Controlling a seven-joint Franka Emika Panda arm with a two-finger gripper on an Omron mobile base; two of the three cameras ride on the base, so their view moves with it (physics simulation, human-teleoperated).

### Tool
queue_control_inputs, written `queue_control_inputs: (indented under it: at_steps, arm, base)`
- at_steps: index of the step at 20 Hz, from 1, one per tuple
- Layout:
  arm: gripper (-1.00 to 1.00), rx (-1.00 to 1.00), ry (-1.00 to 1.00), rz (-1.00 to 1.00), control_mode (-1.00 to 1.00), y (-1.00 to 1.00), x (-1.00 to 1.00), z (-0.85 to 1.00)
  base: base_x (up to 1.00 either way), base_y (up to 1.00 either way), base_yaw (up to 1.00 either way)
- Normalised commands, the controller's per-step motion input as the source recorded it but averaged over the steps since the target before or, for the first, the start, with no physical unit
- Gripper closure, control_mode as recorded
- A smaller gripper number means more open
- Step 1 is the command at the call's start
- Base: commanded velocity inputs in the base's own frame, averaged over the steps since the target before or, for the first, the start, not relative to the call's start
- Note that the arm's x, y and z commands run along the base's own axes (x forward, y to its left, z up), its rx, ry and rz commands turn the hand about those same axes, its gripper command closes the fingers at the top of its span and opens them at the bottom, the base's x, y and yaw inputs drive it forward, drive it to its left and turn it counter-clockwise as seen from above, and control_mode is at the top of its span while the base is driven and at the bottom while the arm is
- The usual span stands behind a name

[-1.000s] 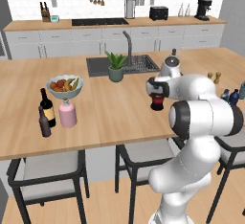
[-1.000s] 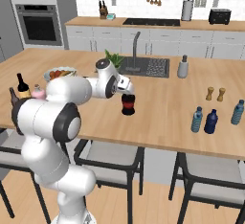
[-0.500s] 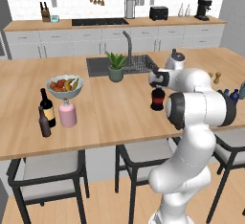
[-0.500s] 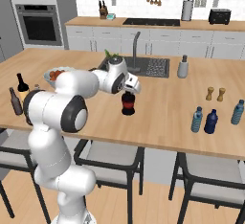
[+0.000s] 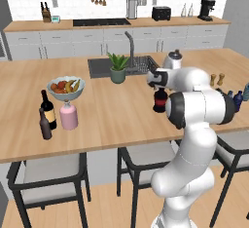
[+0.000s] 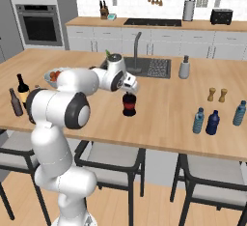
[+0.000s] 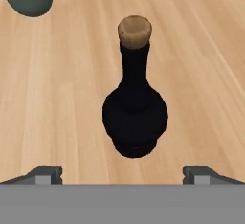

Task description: Move the plastic bottles in the middle to the plastics group, and the glass bottles in the middle to the glass group.

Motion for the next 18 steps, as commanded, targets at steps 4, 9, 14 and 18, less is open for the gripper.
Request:
queue_control_inputs:
  at_steps: [4, 9, 14, 18]
  arm:
    - [-1.0, 0.0, 0.0, 0.02, -1.0, 0.32, 0.0, -0.18]
    - [-1.0, 0.0, -0.04, 0.0, -1.0, -0.07, 0.0, -0.06]
    - [-1.0, 0.0, -0.09, 0.0, -1.0, -0.27, -0.09, 0.02]
    - [-1.0, 0.0, -0.03, 0.0, -1.0, -0.04, -0.06, 0.07]
  base:
    - [0.0, 0.0, 0.0]
    - [0.0, 0.0, 0.0]
    - [0.0, 0.0, 0.0]
    - [0.0, 0.0, 0.0]
